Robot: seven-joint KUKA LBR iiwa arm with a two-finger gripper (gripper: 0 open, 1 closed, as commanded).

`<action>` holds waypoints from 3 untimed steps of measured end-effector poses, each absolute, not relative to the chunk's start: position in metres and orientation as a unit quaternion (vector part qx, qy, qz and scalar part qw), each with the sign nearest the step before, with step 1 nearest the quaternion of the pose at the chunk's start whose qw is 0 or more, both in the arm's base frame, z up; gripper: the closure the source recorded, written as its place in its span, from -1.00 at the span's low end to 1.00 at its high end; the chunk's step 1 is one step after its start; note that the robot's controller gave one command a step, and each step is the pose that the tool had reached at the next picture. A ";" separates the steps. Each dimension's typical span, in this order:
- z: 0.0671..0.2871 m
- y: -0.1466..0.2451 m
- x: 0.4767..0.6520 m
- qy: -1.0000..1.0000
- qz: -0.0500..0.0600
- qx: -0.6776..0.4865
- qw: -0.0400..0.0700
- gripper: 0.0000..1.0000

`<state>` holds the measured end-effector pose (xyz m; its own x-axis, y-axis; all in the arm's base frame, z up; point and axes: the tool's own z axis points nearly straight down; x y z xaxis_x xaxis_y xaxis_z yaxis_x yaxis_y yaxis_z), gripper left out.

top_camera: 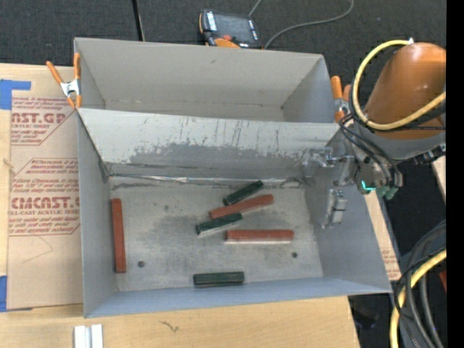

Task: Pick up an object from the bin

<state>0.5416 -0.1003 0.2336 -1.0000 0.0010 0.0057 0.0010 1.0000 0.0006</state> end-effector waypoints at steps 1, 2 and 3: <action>0.095 -0.094 0.541 -0.996 -0.001 0.089 0.003 -1.00; 0.068 -0.072 0.528 -0.994 -0.001 0.112 0.001 -1.00; 0.070 -0.073 0.529 -0.994 0.000 0.112 0.000 1.00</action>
Offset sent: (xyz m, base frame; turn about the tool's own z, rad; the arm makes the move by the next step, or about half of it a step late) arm 0.0008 0.0043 -0.1336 -0.1784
